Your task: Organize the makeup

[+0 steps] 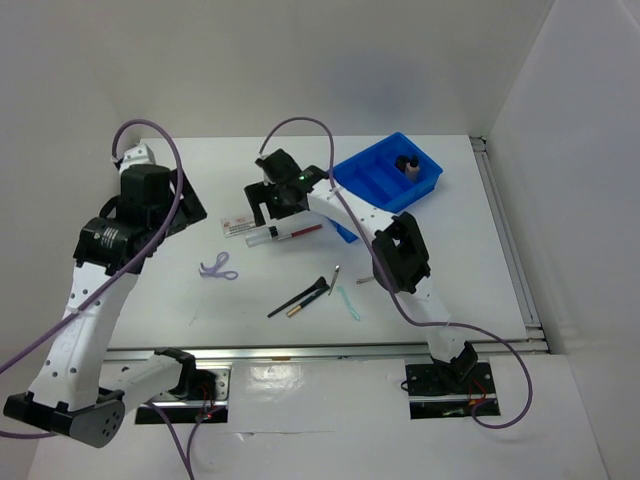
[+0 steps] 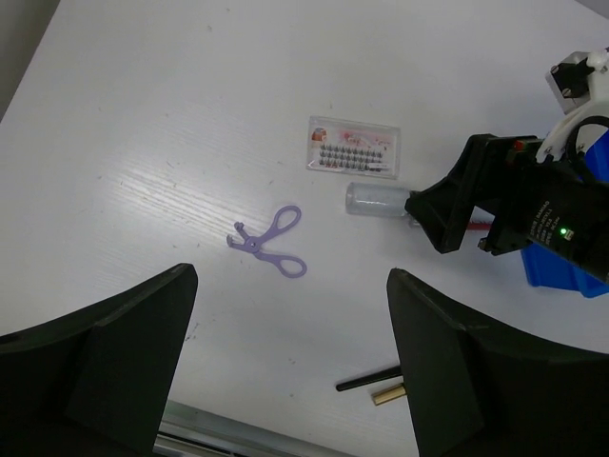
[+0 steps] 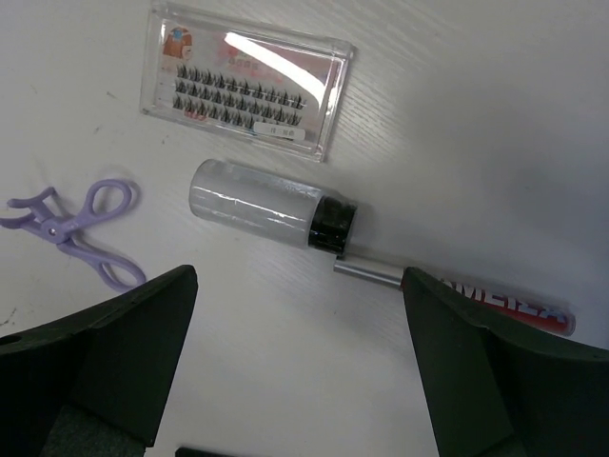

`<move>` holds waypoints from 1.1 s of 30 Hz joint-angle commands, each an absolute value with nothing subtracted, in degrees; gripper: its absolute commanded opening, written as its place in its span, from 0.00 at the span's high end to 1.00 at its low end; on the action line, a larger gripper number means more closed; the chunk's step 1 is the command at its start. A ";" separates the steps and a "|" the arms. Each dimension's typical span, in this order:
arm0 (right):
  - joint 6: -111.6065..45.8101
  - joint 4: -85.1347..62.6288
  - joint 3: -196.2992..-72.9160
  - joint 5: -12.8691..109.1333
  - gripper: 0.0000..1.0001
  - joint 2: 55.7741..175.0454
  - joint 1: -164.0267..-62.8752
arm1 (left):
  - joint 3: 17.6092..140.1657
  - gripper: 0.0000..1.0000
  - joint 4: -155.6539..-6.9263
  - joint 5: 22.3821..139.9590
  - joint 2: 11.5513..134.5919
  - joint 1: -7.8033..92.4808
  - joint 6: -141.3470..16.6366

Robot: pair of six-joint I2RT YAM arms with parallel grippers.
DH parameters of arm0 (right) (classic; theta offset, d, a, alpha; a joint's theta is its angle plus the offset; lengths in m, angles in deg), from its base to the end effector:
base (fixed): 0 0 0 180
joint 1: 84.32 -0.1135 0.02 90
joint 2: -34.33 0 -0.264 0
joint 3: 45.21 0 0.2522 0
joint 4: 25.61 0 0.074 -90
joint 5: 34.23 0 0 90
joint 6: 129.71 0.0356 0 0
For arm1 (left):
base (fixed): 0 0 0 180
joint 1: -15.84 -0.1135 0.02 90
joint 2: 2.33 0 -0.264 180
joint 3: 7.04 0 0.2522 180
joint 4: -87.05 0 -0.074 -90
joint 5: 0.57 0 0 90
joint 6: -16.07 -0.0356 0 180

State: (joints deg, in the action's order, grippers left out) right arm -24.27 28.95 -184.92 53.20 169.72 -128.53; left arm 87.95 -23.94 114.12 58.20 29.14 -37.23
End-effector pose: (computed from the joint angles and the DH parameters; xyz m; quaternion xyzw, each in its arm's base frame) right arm 0.3784 0.3704 0.2337 -0.2410 0.9088 0.1874 0.2844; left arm 0.1841 -0.0282 0.4257 -0.2728 0.8266 -0.0205 0.4919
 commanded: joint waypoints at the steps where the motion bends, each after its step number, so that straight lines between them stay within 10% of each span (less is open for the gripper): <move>1: -21.44 31.48 -188.96 53.14 0.04 169.94 -129.15 | 87.23 0.05 -25.49 114.14 59.09 28.93 -36.32; 16: 27.83 20.42 -168.50 49.54 0.07 159.14 -128.62 | 86.61 0.10 -26.10 110.53 60.60 28.93 -37.37; 33: 37.45 20.14 -178.59 45.50 0.10 171.61 -129.86 | 83.45 0.10 -25.57 110.87 56.46 28.93 -38.60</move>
State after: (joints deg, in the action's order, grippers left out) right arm 34.50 18.65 -174.80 47.41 168.65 -129.95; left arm 84.06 -24.75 109.75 57.87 29.14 -37.75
